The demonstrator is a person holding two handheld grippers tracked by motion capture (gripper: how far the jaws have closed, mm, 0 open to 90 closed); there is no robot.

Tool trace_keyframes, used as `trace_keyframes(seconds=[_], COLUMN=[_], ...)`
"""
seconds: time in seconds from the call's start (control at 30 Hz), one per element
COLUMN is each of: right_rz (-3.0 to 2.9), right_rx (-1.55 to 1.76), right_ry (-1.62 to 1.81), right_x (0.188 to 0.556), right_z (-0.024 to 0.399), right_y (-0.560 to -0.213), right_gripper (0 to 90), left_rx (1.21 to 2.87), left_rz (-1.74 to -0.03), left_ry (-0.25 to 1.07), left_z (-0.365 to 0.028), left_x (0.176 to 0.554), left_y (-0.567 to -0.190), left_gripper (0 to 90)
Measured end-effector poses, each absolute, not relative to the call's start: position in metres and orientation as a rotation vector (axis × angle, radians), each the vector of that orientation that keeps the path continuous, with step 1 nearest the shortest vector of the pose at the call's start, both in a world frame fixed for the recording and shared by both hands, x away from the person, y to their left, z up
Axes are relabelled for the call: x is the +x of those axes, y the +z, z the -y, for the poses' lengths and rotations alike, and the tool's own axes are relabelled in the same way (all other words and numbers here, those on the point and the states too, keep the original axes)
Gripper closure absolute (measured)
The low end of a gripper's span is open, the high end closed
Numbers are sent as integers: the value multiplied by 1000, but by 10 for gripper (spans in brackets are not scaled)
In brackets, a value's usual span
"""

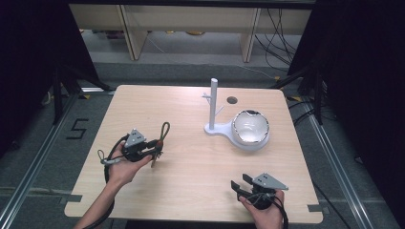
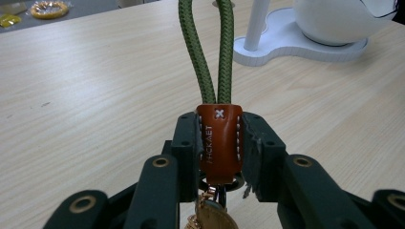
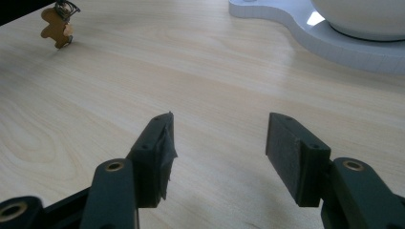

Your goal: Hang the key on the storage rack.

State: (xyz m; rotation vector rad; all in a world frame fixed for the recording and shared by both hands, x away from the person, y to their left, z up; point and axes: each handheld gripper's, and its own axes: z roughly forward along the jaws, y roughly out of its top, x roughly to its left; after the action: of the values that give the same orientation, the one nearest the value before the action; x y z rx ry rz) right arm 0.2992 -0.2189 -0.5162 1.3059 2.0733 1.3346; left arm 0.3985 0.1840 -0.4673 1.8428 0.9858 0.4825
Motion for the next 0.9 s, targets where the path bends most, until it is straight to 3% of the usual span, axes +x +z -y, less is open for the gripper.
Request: trace_keyframes(seconds=[0.9], right_rz=[-2044], right_rx=[1366], right_ry=[1348], right_x=[296], right_z=[216], right_y=[-516], right_gripper=[428], left_rx=[1774], left_rz=[-929], left_ry=[549], left_z=[-183], left_x=[388], left_y=[-447], left_gripper=[683])
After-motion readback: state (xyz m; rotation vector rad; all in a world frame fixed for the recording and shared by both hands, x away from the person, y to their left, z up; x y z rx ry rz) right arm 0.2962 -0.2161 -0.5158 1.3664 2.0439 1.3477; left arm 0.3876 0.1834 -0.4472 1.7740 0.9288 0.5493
